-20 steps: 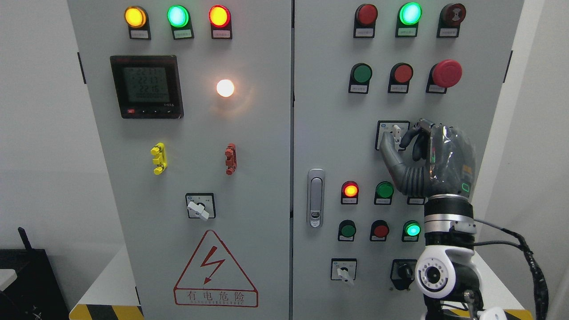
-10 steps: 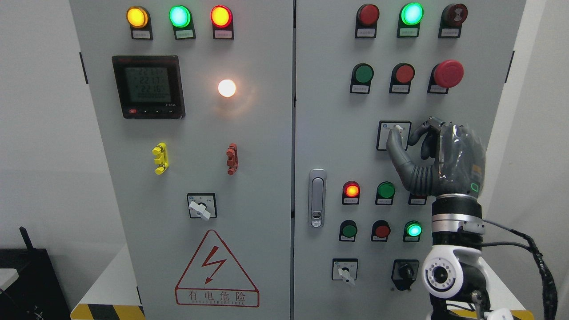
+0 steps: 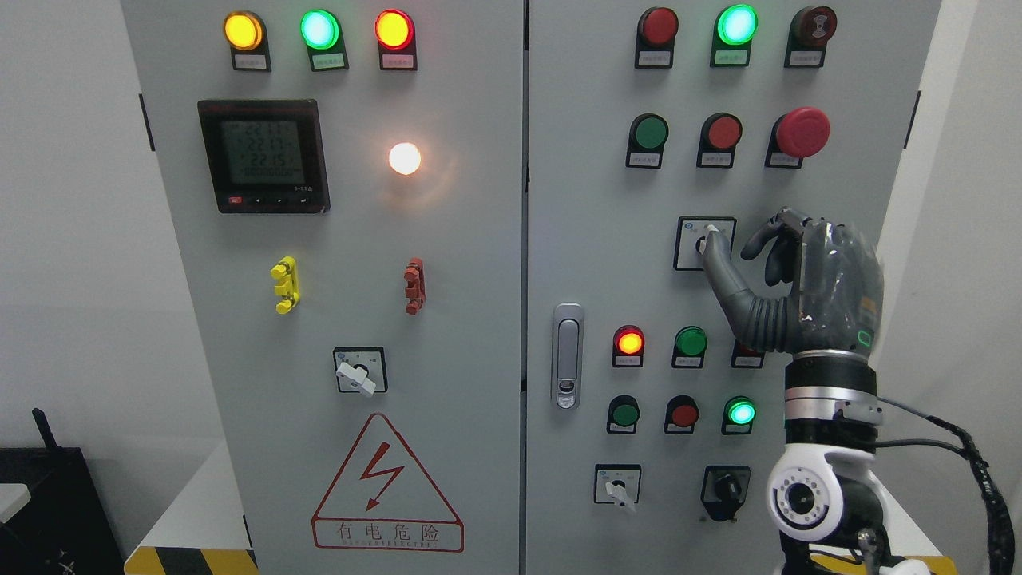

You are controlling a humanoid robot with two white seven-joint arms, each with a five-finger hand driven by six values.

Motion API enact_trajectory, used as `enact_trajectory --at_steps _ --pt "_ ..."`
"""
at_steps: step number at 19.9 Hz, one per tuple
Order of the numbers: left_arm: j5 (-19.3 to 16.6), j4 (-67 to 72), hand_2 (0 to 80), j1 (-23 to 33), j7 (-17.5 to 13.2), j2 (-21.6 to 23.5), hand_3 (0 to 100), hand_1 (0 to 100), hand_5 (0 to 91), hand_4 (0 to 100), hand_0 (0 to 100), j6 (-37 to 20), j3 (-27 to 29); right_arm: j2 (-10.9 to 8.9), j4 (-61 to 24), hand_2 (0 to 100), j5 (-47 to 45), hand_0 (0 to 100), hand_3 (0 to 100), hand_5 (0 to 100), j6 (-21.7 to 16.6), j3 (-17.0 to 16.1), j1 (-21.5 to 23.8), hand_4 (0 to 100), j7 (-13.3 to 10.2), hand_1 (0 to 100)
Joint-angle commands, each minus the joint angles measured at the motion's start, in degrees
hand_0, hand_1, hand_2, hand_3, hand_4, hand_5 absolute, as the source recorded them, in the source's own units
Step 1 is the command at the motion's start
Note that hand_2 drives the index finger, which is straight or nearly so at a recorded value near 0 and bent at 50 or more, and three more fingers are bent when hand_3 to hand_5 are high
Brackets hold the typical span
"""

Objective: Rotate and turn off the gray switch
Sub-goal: 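Release the switch knob and pull the right hand back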

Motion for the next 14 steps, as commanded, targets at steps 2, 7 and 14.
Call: enact_trajectory --at_steps 2,7,14 --pt "0.00 0.79 0.0 0.00 0.01 0.00 0 39 0.0 0 12 0.04 -0.09 -0.16 -4.20 67 -0.20 29 100 100 -6.16 1.12 2.56 100 -3.57 40" --pt "0.00 0.79 0.0 0.00 0.01 0.00 0 39 0.0 0 12 0.04 -0.09 -0.51 -6.92 61 -1.61 27 97 100 -11.52 1.30 6.77 96 -5.76 35" --pt "0.00 0.79 0.0 0.00 0.01 0.00 0 39 0.0 0 12 0.04 -0.09 -1.12 -9.56 43 -1.69 26 67 58 -23.39 0.33 13.46 59 -6.21 34"
